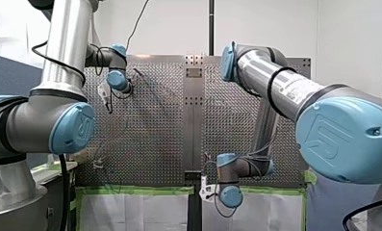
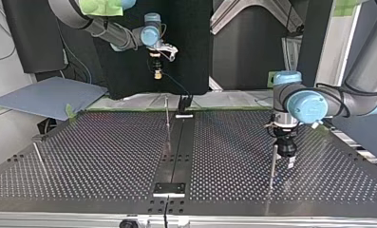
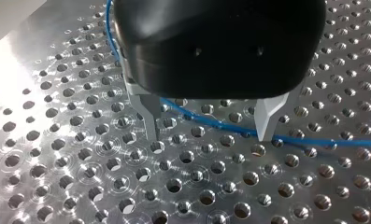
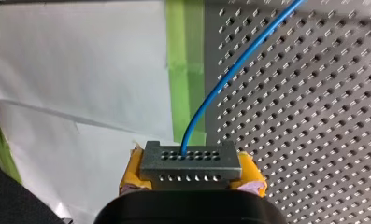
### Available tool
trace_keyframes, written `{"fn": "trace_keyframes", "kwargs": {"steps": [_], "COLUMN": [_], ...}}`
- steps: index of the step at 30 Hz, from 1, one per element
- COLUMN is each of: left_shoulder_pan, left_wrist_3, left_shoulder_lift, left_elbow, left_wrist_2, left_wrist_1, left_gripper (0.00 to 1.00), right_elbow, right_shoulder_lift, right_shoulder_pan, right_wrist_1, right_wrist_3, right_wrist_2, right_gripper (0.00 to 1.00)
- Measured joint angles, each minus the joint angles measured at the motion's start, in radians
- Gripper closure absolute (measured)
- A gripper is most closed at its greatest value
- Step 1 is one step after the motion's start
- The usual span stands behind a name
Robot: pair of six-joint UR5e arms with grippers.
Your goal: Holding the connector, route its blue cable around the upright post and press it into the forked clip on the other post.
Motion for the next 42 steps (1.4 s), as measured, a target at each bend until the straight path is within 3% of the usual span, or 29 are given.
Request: {"fn": "trace_keyframes", "kwargs": {"steps": [7, 11, 20, 27, 34, 42], "left_shoulder_pan": [0.000, 0.000, 0.000, 0.000, 0.000, 0.000], "left_wrist_3": [0.000, 0.000, 0.000, 0.000, 0.000, 0.000], "left_shoulder_lift": [0.000, 0.000, 0.000, 0.000, 0.000, 0.000], "left_elbow": [0.000, 0.000, 0.000, 0.000, 0.000, 0.000], "left_wrist_2": [0.000, 0.000, 0.000, 0.000, 0.000, 0.000], "left_wrist_1": [-0.003, -0.004, -0.005, -0.005, -0.005, -0.006], "left_gripper": [0.00, 0.00, 0.00, 0.00, 0.00, 0.00], "right_elbow": [0.000, 0.000, -0.001, 0.000, 0.022, 0.088], "right_shoulder_lift": [0.055, 0.087, 0.101, 0.091, 0.051, -0.017], "right_shoulder_pan": [-0.054, -0.068, -0.067, -0.064, -0.058, -0.064], "right_wrist_1": [-0.053, -0.070, -0.079, -0.073, -0.060, -0.108], "right_wrist_3": [-0.002, -0.005, -0.042, -0.068, -0.073, -0.072], "right_wrist_2": [-0.036, -0.045, -0.060, -0.094, -0.103, -0.109], "right_gripper": [1.00, 1.00, 1.00, 1.00, 1.00, 1.00]}}
